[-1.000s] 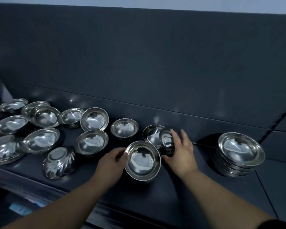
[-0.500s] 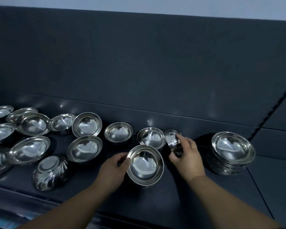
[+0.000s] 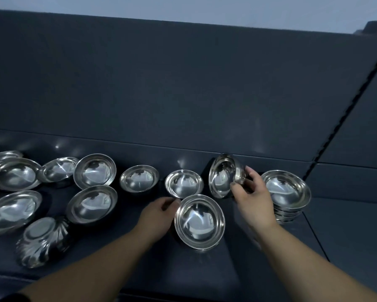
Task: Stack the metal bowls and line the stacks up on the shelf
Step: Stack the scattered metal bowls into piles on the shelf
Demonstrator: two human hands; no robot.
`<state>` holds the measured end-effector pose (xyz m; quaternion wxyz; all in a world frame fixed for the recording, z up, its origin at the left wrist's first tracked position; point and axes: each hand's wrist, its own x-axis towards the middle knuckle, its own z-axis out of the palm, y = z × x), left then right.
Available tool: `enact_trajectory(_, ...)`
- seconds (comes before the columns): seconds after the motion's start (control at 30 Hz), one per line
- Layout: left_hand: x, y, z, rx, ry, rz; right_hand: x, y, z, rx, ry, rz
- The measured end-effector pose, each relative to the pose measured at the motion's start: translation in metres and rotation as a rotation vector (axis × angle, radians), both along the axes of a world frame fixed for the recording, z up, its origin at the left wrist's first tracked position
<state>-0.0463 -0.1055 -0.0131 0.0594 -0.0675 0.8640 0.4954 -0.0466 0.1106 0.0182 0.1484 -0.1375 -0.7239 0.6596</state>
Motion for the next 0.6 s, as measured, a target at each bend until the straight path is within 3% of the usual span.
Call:
enact_trajectory(0.23, -0.046, 0.006, -0.002, -0.042, -0.122, 0.139, 0.002, 0.008, -0.008, 0.031, -0.041, 0.000)
enact_trajectory(0.4, -0.062, 0.013, -0.007, 0.259, -0.184, 0.171, 0.007, 0.010, -0.008, 0.017, -0.030, 0.024)
enact_trajectory(0.6, -0.067, 0.010, -0.008, 0.410, -0.095, 0.219, 0.009, 0.010, -0.003, 0.039, 0.031, 0.051)
